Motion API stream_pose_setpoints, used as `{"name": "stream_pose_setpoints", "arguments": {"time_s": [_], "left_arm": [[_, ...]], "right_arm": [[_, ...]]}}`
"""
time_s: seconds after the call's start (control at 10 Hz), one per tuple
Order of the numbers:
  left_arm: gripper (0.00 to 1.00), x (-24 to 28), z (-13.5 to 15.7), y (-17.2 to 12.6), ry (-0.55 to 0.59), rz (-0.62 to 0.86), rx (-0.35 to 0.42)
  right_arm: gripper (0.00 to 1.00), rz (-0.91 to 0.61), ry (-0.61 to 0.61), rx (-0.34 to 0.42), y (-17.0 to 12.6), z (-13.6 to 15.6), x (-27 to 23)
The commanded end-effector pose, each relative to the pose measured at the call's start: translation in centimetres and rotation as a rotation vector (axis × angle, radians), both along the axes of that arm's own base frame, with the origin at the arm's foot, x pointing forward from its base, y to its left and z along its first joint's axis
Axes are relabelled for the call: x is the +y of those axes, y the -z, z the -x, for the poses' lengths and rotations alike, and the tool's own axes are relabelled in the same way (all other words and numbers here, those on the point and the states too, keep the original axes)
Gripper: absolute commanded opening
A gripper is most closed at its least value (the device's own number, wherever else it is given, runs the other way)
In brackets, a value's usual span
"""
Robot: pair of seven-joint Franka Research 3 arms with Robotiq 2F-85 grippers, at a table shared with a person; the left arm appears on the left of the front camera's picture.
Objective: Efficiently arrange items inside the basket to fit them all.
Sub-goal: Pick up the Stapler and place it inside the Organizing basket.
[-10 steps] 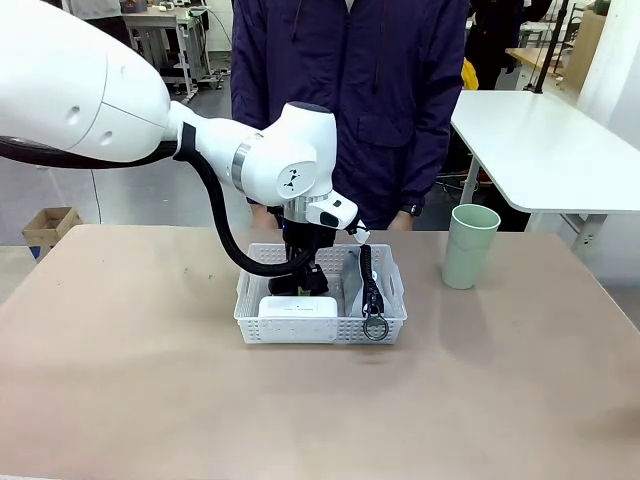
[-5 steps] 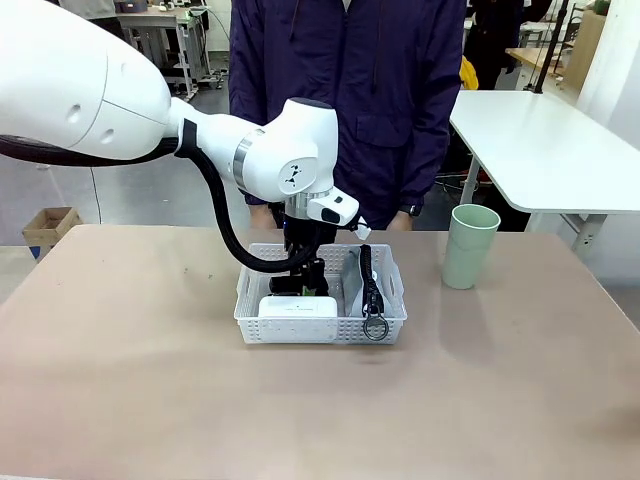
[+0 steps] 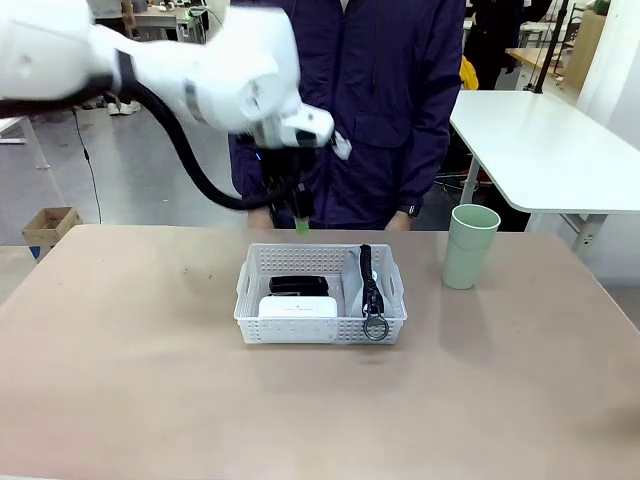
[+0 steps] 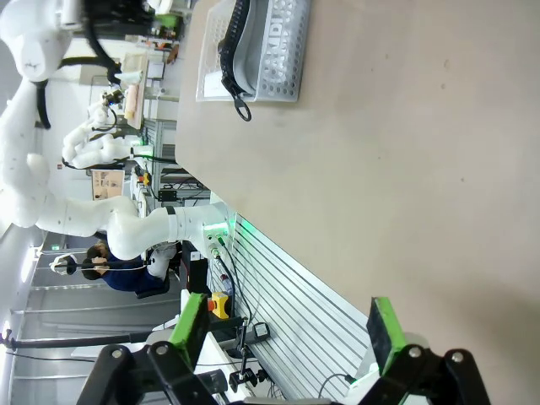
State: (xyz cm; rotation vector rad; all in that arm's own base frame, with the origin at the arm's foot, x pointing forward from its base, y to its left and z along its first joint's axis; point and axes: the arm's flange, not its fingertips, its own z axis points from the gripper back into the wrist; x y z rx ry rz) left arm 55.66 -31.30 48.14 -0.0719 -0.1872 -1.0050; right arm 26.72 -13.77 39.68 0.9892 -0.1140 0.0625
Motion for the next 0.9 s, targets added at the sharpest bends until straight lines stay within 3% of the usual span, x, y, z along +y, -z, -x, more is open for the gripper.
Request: {"name": "stream_pose_setpoints", "arguments": {"time_s": [0.0,0.2,0.3,0.4,0.6,0.8], "left_arm": [[1.00,6.8,1.9,-3.3,-0.095,0.122,0.009],[1.00,16.6,3.3,-6.2,-0.272,0.274,0.067],[1.00,22.1,4.1,-5.9,-0.401,0.355,0.116],[1.00,27.5,5.3,-4.5,-0.530,0.441,0.165],[1.00,37.8,8.5,1.6,-0.632,0.763,0.331],[1.00,44.5,11.3,7.4,-0.751,1.037,0.374]], "right_arm": [[1.00,0.001,-0.004,0.000,-0.3,0.2,-0.2],[1.00,0.001,-0.004,0.000,-0.3,0.2,-0.2],[1.00,0.001,-0.004,0.000,-0.3,0.2,-0.2],[1.00,0.001,-0.004,0.000,-0.3,0.2,-0.2],[1.00,0.001,-0.004,0.000,-0.3,0.2,-0.2],[1.00,0.001,-0.004,0.000,-0.3,0.2,-0.2]]}}
